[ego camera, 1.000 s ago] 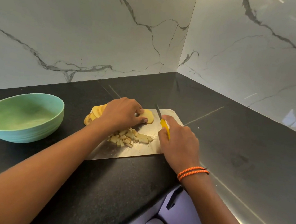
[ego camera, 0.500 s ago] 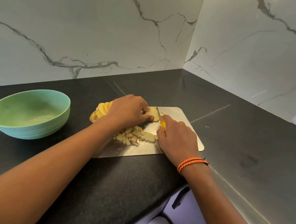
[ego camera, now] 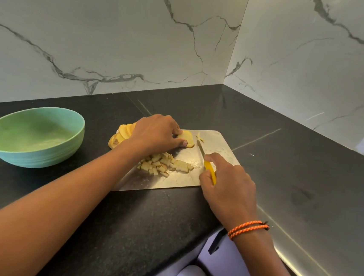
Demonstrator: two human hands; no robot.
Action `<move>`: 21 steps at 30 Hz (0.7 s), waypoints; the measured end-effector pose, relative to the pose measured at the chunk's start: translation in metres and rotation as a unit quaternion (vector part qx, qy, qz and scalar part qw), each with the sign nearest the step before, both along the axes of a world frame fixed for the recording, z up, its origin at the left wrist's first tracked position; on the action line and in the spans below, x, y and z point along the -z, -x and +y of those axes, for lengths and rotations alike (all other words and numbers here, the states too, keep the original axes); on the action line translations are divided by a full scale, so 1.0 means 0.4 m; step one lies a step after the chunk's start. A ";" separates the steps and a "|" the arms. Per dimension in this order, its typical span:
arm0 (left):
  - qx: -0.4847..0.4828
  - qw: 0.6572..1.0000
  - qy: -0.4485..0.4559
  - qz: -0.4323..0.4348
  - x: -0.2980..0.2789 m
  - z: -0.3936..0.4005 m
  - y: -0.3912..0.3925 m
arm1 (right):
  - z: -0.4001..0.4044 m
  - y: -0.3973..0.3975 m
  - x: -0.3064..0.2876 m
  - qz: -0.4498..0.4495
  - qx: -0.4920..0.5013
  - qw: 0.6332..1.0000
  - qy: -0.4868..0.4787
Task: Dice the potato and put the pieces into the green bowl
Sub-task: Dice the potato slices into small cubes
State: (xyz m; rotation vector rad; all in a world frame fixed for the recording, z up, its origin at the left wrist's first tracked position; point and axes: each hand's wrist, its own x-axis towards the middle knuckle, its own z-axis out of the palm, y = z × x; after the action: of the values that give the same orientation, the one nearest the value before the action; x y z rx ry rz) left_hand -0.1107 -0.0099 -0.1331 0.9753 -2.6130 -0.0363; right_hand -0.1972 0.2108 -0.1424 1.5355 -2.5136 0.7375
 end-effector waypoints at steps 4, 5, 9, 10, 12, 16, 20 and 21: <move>-0.016 1.000 -0.004 0.007 0.000 0.000 0.001 | 0.001 -0.005 -0.006 -0.030 -0.002 0.999 0.023; -0.022 1.000 -0.007 0.012 0.001 0.001 0.001 | -0.005 -0.006 -0.008 -0.034 -0.003 0.999 0.031; -0.026 0.999 -0.002 0.020 -0.001 0.002 0.000 | -0.061 0.003 -0.014 -0.028 0.003 0.999 0.035; -0.024 1.000 -0.001 0.019 -0.001 0.002 0.000 | -0.078 0.006 -0.015 -0.026 0.006 0.999 0.033; -0.020 1.000 0.000 0.016 -0.001 0.000 -0.001 | -0.105 0.009 -0.018 -0.020 0.009 0.999 0.024; -0.017 1.000 -0.003 0.016 -0.002 0.000 0.000 | -0.126 0.006 -0.019 -0.008 0.006 1.000 0.021; -0.016 1.000 -0.001 0.020 -0.001 -0.001 0.000 | -0.131 0.008 -0.015 0.000 0.007 1.000 0.028; -0.014 1.000 -0.001 0.020 -0.001 -0.001 0.000 | -0.132 0.008 -0.015 0.002 0.006 1.000 0.024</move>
State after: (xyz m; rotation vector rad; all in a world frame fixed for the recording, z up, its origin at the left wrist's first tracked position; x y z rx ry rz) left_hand -0.1106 -0.0102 -0.1326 1.0027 -2.5633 -0.0505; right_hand -0.2005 0.1581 -0.1365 1.5050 -2.4800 0.7855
